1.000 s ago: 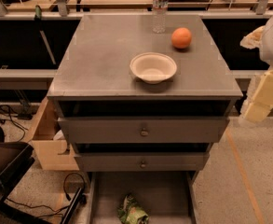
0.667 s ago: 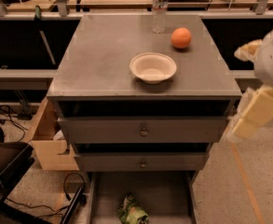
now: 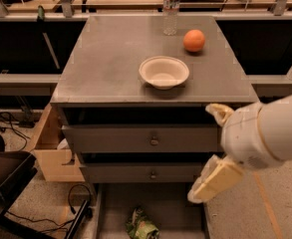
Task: Pick green jalapeno chip bag from bottom drawer and place on counter
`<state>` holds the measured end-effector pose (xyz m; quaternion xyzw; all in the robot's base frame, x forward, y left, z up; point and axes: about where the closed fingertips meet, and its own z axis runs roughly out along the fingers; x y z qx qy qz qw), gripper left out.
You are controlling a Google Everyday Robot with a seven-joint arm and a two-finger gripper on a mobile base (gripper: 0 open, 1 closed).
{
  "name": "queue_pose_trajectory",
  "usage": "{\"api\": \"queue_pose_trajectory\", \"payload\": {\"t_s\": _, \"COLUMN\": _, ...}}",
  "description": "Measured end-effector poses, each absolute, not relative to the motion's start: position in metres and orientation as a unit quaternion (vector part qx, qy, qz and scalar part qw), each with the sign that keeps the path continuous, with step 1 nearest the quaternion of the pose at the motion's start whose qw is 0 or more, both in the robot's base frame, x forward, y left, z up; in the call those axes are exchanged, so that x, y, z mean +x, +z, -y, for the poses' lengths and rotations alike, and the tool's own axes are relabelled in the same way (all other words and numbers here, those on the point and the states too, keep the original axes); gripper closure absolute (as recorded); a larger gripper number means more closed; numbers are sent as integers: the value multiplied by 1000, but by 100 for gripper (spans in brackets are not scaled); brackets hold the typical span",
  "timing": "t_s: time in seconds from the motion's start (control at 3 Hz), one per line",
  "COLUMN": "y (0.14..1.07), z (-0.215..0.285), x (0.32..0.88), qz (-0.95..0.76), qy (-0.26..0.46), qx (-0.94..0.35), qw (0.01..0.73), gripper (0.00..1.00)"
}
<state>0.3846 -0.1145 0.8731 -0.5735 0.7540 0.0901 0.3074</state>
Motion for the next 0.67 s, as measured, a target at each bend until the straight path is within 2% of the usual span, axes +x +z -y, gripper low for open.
{"api": "queue_pose_trajectory", "payload": {"t_s": 0.33, "y": 788, "z": 75, "x": 375, "qz": -748, "qy": 141, "qx": -570, "qw": 308, "gripper": 0}}
{"api": "queue_pose_trajectory", "payload": {"t_s": 0.67, "y": 756, "z": 74, "x": 372, "qz": -757, "qy": 134, "qx": -561, "qw": 306, "gripper": 0}}
